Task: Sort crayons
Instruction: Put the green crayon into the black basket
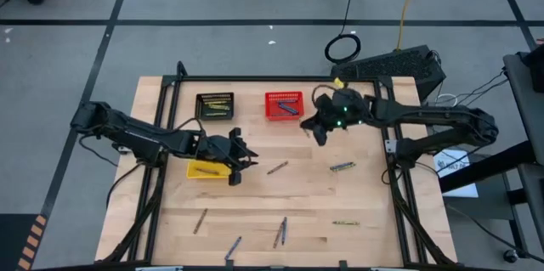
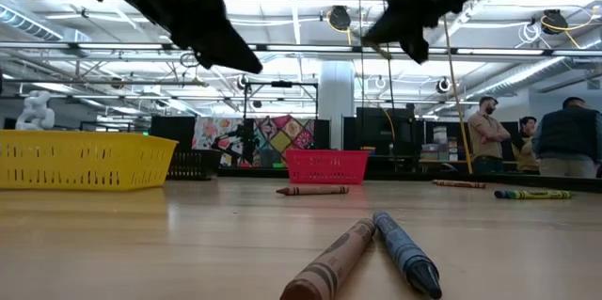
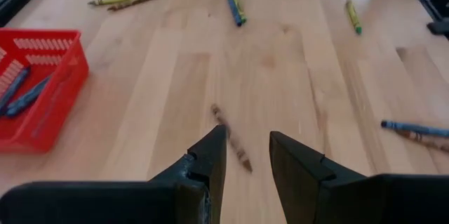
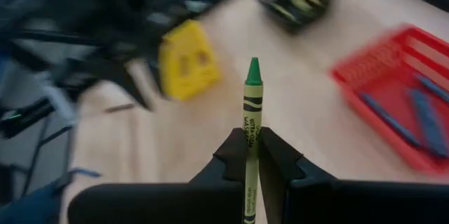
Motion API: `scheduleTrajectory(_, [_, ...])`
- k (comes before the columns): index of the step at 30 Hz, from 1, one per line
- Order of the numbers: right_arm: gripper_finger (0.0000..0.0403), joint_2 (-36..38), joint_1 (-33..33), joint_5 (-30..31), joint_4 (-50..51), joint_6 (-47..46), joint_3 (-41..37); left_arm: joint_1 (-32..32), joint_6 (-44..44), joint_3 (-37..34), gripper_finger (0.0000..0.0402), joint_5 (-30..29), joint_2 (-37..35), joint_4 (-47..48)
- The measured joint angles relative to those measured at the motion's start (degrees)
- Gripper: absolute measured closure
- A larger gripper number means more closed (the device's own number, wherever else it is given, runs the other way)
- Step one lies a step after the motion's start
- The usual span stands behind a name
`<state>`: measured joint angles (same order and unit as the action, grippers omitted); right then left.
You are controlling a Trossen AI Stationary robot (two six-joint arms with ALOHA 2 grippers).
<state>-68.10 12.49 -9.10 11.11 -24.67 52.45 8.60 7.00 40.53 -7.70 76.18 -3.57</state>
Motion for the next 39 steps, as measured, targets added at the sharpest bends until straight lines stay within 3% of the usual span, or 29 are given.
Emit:
scheduleTrajectory(8, [0.0403, 0.0, -9.12, 2.38, -8.61, 3.17, 0.0, 0.0, 0.14, -0.04, 0.0288, 0.18, 7.34, -13.37])
scheduleTrajectory(18, [0.0403, -4.56, -15.36, 4.69, -20.64, 7.27, 0.09, 0.0, 5.29, -0.04, 0.0288, 0.2, 8.09, -26.9])
scheduleTrajectory(25, [0.0403, -9.38, -17.54, 4.63, -27.38, 7.63, 0.09, 0.0, 7.7, -0.02, 0.0288, 0.49, 8.09, -28.74])
scheduleTrajectory(32, [0.0403, -12.83, -17.87, 4.97, -31.6, 7.81, 0.11, 0.01, 7.72, -0.02, 0.0288, 8.01, 8.09, -31.64])
scheduleTrajectory(39, [0.0403, -14.4, -17.86, 4.7, -33.67, 7.42, 0.1, -0.01, 7.74, -0.02, 0.0288, 7.63, 8.09, -32.07])
